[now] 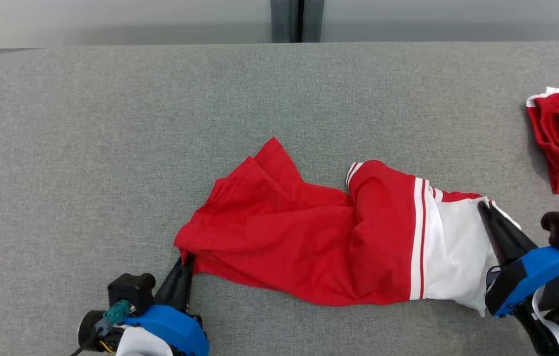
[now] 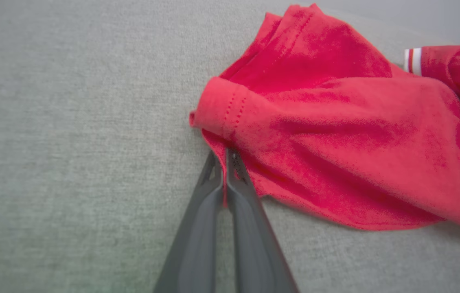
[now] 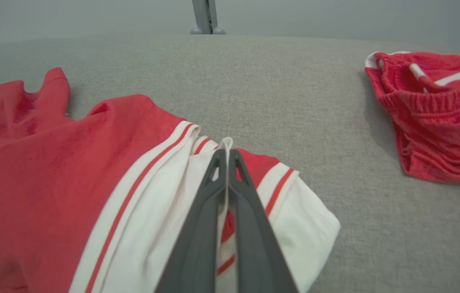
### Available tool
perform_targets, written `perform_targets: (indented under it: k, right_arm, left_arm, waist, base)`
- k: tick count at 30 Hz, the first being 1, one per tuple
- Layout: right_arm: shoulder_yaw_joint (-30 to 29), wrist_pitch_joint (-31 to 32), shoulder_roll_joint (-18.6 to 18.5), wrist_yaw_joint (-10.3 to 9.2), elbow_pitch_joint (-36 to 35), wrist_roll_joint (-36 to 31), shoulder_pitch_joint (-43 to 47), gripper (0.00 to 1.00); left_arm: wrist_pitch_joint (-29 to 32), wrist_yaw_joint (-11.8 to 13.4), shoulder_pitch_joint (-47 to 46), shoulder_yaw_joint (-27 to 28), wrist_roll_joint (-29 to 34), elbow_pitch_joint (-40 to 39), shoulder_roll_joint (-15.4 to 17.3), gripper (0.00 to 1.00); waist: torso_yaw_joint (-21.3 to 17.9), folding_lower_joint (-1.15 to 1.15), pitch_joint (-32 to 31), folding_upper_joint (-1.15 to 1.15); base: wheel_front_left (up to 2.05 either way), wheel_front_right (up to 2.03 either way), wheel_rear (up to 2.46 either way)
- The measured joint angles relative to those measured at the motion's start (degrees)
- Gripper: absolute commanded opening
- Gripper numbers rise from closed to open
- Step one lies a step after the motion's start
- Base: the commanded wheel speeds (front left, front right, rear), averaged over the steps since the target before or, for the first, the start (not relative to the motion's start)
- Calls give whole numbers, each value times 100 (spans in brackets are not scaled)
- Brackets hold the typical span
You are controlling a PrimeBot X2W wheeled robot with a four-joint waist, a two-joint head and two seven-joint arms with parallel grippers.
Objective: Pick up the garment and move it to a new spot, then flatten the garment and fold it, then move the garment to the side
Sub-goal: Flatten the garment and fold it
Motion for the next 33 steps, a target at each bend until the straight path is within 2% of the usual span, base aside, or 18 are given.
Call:
perform_targets:
  k: [6,13,18,22,28,33]
  right_arm:
    - [-368,-584,40,0,-614,-66,89,0]
    - [-904,-1074,76,0,-1718,-359,-31,0]
    - [-1380,-1207,-57,0,-2730,-545,-844,0]
    - [-1583,-1023,-267,0,-3335,-604,-1751,0]
    - [-1553,-689,-557,0,-3173,-419,-2685,0]
    - [-1281,-625,-753,0,-2391,-122,-3195,0]
  left_arm:
    - [-386,267,-50,223,201,-797,246,0]
    - [-355,660,-355,511,659,-2644,694,0]
    - [-57,800,-1039,778,1024,-4008,1090,0]
    - [298,753,-1917,955,1210,-4676,1356,0]
    - [714,611,-2796,975,1139,-4763,1418,0]
    - [778,534,-3112,870,900,-4205,1257,0]
  waist:
    - [3,0,-272,0]
    - [-50,-1,-667,0]
    - [-160,-1,-931,0]
    - [-237,-2,-1135,-1]
    - [-334,-2,-1284,-1]
    - [-359,-1,-1164,-1]
  base:
    - [0,0,0]
    - [0,0,0]
    - [0,0,0]
    - [0,0,0]
    - [0,0,0]
    - [0,0,0]
